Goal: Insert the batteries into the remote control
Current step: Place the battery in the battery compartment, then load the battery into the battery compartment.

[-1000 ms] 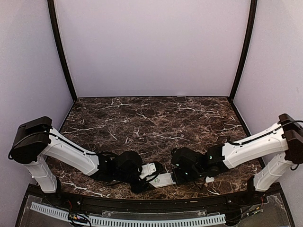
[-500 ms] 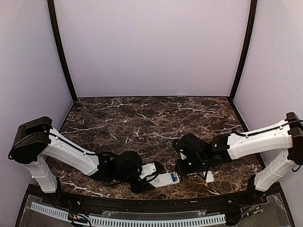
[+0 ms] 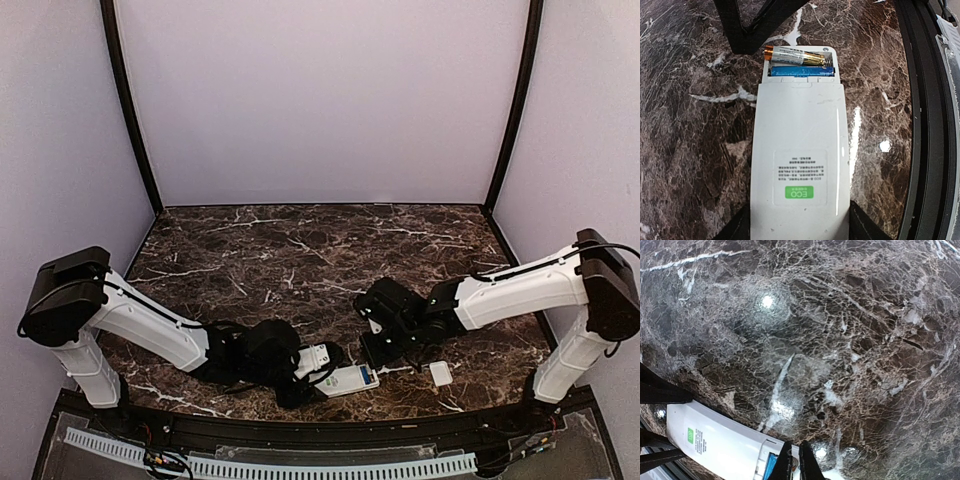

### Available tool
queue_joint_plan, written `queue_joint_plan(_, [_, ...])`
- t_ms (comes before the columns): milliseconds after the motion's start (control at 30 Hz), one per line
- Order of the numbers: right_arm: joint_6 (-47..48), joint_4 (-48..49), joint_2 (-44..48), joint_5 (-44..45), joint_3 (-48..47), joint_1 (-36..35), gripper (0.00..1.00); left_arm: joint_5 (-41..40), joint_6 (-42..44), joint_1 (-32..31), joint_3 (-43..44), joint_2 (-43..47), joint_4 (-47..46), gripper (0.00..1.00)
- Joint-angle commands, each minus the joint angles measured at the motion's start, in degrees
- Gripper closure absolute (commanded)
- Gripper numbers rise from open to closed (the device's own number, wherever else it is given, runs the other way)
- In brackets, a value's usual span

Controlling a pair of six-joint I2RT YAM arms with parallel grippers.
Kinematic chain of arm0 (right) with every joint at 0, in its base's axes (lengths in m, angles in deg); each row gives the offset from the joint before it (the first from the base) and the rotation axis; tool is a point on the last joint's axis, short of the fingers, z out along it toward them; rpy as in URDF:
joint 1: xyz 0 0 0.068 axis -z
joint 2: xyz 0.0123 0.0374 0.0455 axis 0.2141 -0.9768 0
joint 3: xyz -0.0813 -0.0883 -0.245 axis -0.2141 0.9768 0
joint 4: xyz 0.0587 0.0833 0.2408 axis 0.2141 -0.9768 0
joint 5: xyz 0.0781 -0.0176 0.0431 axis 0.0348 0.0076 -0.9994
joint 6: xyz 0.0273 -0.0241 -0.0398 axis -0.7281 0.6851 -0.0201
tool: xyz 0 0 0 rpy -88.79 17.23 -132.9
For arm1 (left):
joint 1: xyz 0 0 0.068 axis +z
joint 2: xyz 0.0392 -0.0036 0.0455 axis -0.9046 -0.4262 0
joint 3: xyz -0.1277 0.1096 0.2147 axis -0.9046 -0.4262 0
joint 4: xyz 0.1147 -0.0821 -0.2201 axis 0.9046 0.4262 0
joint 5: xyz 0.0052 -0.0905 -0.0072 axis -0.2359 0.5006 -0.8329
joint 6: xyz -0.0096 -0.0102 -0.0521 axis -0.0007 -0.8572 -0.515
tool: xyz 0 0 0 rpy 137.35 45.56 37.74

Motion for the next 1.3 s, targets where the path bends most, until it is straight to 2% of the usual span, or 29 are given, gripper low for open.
queue_joint_plan(0, [0.39,1.33,-0.40,-2.53,-0.31,0.14,0.97,2.03,-1.05,-0.51,-2.03,-2.64,6.92,0.58])
queue_joint_plan(533, [-2.09,3.86,1.53,-6.60,4.95,0.03,1.00,2.13,-0.76,-0.51,-1.90,-2.75,7.15,0.58])
queue_joint_plan(733, [-6.34,6.01,1.48,-6.92,9.41,-0.49,1.00,1.63,-0.81,-0.51,-1.90,-2.95,7.17,0.58])
queue_joint_plan(967, [-11.35,5.88,3.32,-5.24,13.36,-3.20,1.00,1.21,-0.57,-0.51,-1.72,-3.17,7.37,0.58])
queue_joint_plan(1267, [-19.42,6.03,-0.93,-3.89,15.20,-9.73,1.00,0.90,-0.57,-0.51,-1.45,-3.52,7.67,0.58])
